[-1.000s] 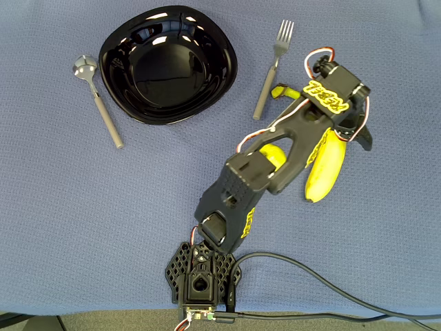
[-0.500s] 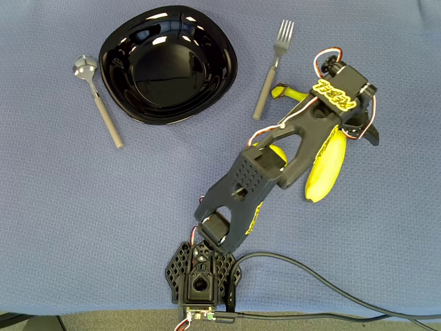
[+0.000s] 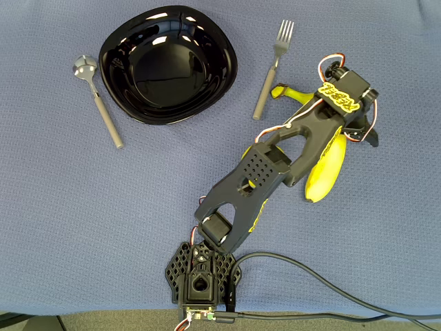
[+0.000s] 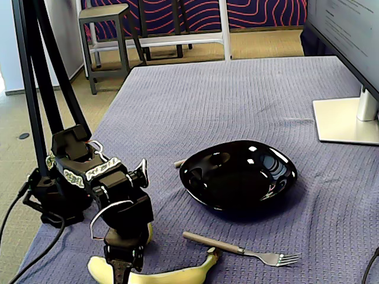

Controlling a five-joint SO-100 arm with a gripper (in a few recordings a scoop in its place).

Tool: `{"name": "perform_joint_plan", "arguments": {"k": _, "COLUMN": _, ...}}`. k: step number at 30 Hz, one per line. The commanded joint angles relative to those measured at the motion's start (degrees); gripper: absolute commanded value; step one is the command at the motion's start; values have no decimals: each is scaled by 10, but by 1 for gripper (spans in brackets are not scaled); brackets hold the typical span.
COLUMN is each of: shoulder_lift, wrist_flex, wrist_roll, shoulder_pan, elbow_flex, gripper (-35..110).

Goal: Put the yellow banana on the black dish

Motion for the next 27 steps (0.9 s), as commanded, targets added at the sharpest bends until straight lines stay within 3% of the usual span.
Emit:
{"name": "perform_joint_plan", "arguments": {"k": 1, "shoulder_lift": 23, "wrist_flex": -8, "wrist_roll": 29, "shoulder_pan": -11, "elbow_flex": -17, "gripper": 43}}
{"name": "perform_joint_plan", "arguments": {"k": 27, "shoulder_lift": -13, "wrist_flex": -7, "wrist_roll": 46, "shoulder_pan": -56, "elbow_flex": 12, "gripper": 40}}
